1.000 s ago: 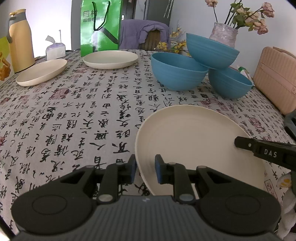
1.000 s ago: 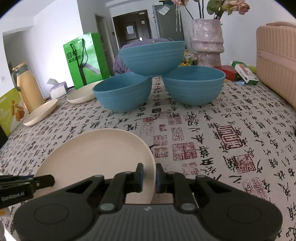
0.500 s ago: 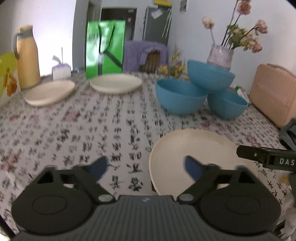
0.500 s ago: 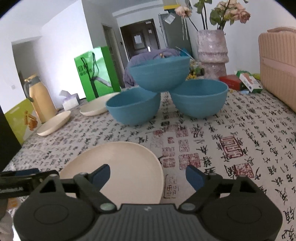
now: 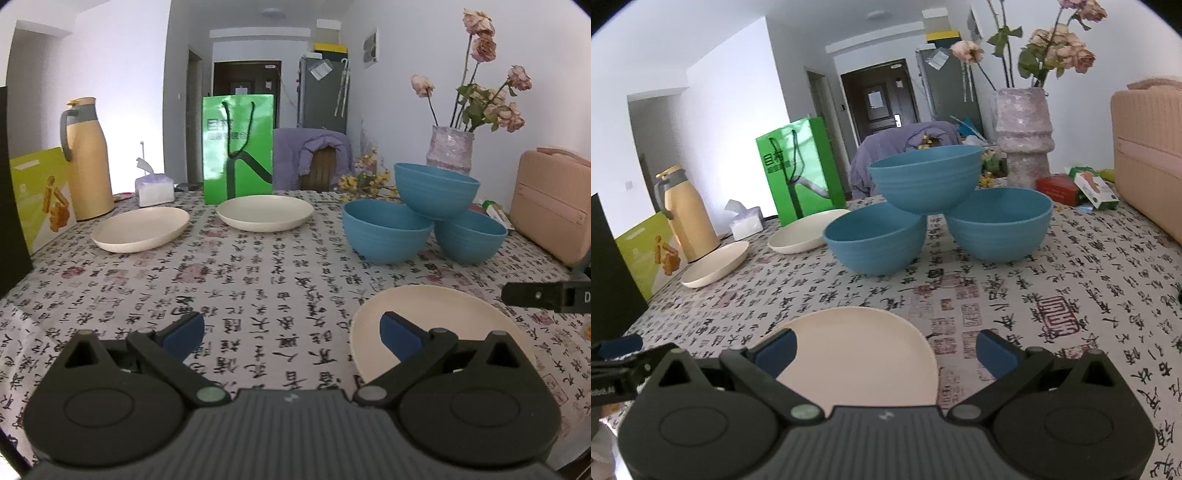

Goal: Organize plates and bowls
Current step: 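Open both grippers to release the cream plate rim, then pull both open grippers back away from the placed plate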

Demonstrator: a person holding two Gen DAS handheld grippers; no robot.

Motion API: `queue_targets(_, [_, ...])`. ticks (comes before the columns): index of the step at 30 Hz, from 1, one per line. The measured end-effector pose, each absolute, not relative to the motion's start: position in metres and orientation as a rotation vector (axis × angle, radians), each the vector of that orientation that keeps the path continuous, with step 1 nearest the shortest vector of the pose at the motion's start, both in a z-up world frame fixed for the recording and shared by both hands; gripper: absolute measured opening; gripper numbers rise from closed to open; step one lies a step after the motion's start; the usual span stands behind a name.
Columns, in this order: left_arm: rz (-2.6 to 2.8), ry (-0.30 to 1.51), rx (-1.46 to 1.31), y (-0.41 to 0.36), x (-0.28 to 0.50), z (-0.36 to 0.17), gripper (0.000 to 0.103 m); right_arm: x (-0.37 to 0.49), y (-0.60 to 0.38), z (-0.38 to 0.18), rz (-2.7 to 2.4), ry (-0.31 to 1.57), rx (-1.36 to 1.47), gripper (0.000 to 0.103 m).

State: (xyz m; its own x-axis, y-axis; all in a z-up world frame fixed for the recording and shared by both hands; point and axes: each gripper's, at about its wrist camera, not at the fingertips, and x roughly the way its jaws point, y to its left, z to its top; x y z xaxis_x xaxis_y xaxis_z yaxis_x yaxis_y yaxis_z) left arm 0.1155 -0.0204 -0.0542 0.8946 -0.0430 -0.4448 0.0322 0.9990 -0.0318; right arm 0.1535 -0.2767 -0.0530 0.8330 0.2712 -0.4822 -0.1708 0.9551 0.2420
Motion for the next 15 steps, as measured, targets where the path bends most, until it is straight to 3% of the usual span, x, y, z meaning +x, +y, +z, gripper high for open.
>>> queue_targets(15, [-0.046,0.467,-0.085,0.010,0.114,-0.066,0.103,0.140,-0.248,-0.063,0.219,0.547,0.109,0.103])
